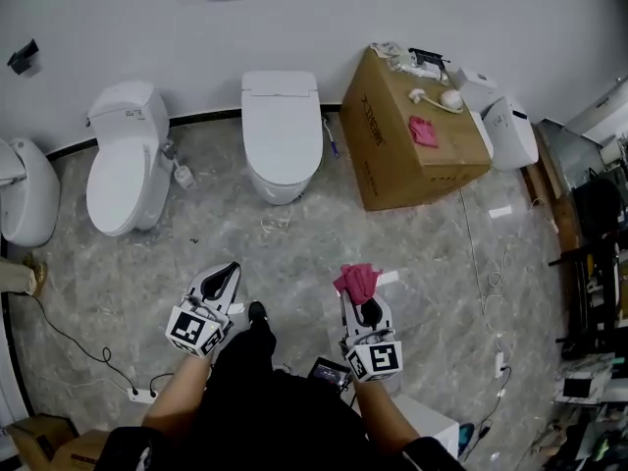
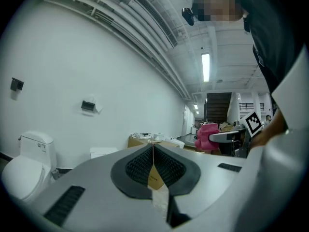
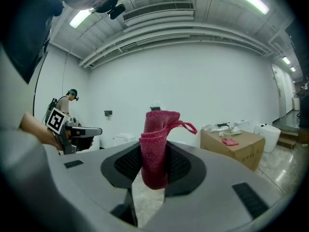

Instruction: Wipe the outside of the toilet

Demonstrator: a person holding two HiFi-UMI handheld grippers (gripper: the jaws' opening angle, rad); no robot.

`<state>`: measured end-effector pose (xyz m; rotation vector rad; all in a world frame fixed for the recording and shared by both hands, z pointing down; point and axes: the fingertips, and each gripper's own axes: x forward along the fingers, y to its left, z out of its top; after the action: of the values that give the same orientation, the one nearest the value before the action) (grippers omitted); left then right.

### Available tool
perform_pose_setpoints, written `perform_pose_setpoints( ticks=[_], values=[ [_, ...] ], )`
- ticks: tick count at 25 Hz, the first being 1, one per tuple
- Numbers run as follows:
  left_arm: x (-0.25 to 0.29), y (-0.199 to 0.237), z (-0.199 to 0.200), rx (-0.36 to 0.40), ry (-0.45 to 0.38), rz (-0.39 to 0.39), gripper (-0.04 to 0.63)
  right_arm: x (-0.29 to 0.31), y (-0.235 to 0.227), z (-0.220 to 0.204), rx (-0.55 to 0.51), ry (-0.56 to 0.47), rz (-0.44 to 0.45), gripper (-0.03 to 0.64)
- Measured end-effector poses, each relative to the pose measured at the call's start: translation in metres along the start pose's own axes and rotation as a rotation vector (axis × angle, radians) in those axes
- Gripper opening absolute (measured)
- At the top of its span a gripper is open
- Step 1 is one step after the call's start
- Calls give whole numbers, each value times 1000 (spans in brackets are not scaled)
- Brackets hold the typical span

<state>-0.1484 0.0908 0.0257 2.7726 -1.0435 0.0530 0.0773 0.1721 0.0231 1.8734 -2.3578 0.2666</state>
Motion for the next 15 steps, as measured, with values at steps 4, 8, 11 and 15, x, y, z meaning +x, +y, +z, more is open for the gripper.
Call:
perform_pose_setpoints(
  ticks=[4, 8, 11, 15],
  values=[
    [38, 42, -4, -38, 10, 4, 20, 65, -1, 14, -14, 29, 35, 136],
    [67, 75, -20, -63, 31, 5, 20, 116, 2, 15, -32, 61, 75, 137],
    [87, 93, -34, -71, 33, 22, 20, 150, 2, 5, -17, 69, 120, 136],
    [110, 104, -53, -57, 39, 70, 20, 188, -4, -23, 19, 84, 206, 137]
  ],
)
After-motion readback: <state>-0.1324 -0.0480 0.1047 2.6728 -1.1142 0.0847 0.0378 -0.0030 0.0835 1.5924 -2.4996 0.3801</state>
